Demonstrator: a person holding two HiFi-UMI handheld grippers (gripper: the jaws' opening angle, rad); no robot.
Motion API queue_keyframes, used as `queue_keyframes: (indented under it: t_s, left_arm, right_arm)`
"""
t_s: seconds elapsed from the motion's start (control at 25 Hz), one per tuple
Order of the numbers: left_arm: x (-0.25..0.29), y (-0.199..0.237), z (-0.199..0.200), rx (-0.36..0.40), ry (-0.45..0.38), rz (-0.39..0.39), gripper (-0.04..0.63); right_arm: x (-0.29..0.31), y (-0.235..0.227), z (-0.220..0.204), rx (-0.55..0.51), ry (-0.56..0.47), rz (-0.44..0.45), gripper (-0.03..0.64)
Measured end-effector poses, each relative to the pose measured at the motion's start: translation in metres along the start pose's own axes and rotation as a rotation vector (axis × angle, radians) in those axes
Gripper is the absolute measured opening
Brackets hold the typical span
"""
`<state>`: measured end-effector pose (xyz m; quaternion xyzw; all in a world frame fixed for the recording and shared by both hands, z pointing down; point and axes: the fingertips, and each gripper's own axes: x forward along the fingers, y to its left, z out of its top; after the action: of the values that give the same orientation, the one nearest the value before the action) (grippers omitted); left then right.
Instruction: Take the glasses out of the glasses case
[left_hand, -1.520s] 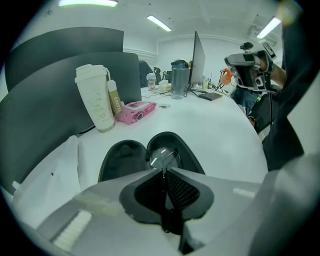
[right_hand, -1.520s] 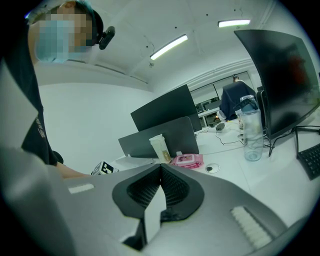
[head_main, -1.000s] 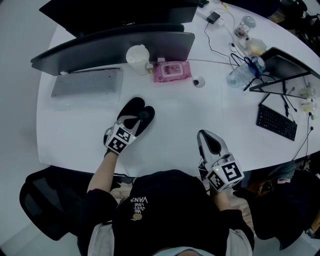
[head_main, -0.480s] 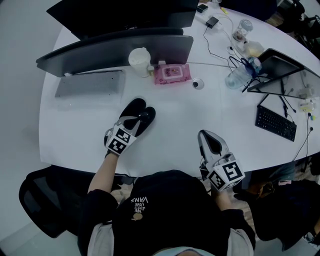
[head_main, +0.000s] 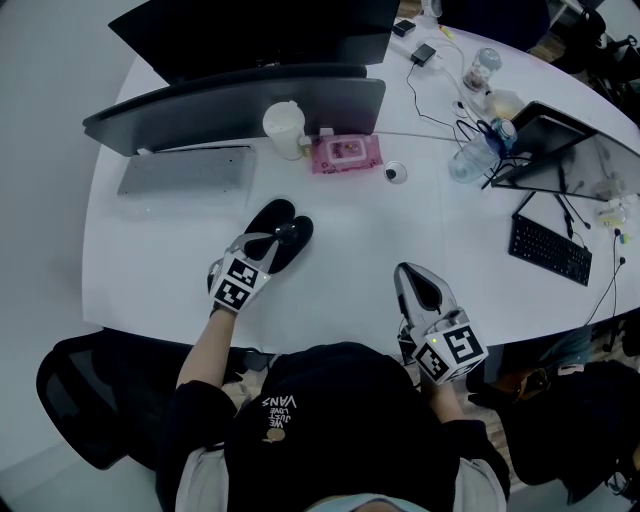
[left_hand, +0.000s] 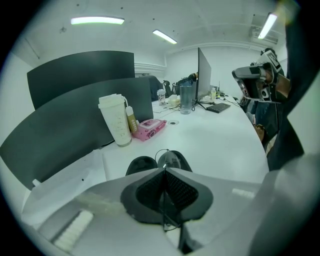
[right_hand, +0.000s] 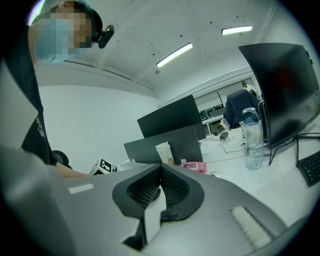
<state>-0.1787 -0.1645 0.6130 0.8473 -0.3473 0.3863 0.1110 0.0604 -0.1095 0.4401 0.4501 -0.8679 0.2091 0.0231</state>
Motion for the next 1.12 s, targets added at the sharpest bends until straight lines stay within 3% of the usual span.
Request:
queue_keyframes:
  t_s: [1.12]
  left_arm:
    - [-0.075,-0.019,0.057,-0.117,-0.236,0.171,0.009]
  right_arm:
    - [-0.021,0.009,0.015,-0.031,-0.026,0.102,0.000]
